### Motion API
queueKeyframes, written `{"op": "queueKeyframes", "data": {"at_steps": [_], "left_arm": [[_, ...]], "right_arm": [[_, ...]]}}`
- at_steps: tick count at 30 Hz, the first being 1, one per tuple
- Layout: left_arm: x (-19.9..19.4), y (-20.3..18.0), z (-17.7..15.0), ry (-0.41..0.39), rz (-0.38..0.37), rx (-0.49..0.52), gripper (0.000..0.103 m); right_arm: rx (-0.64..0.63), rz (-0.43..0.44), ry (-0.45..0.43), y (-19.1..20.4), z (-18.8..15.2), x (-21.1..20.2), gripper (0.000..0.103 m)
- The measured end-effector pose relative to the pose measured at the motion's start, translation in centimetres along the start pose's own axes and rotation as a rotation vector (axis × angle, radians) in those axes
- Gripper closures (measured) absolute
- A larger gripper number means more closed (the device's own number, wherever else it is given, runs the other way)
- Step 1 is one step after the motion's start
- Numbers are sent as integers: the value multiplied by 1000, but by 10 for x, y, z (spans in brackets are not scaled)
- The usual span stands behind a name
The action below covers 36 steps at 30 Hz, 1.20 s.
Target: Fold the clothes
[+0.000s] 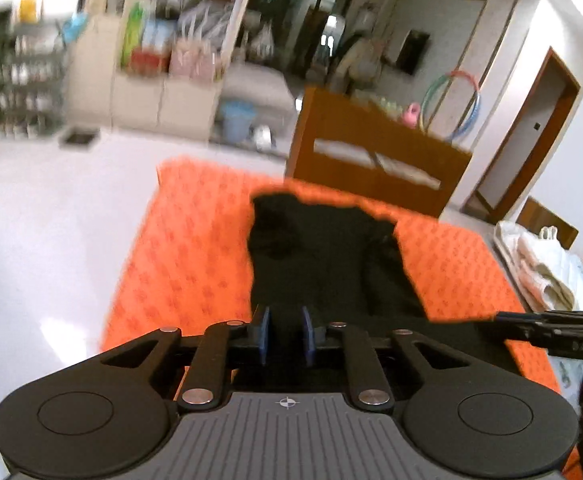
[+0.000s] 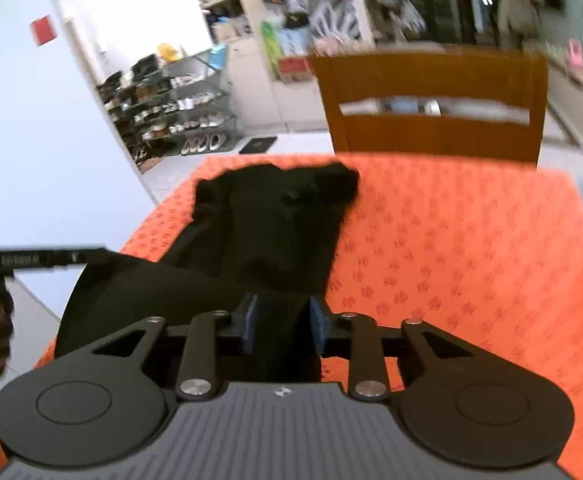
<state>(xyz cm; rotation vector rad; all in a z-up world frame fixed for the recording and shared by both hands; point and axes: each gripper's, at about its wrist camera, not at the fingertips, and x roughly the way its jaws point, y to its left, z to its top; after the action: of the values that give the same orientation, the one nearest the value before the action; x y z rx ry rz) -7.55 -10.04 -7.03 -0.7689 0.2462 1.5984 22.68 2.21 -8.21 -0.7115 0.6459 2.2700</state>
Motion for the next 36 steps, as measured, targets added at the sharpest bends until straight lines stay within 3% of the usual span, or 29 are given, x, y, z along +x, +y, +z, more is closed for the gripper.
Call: {"op": "queueKeyframes", "data": {"at_steps": [3,5,8,14,17,22,31,36], "left_arm": [[-30,-15,3,-74,9,65,79],[-38,-28,-4,-73,-5,132,79],[-38,-49,-27,-26,-39,245,79],[-13,-54,-62,103,-41,257,79],[2,-43,-74,166,-23,214,75],[2,-34,-72,181,-28,220,75],[-61,-16,-58,94,-69,215,69],[-103,9,-64,90,-159,329,63]], "right_arm": [[-104,-22,-33,24,-1,-25,66],[-173,-30,-47,40,-4,-38,64],[-251,10,-13,61,-16,-45,63],[-282,11,57,74,-42,-22,63],[-258,-18,94,70,-56,-1,63],[-249,-36,104,73,-59,8,63],[-128,-123,41,104,-48,-53,56],[-7,-211,6,135,-63,-81,55]]}}
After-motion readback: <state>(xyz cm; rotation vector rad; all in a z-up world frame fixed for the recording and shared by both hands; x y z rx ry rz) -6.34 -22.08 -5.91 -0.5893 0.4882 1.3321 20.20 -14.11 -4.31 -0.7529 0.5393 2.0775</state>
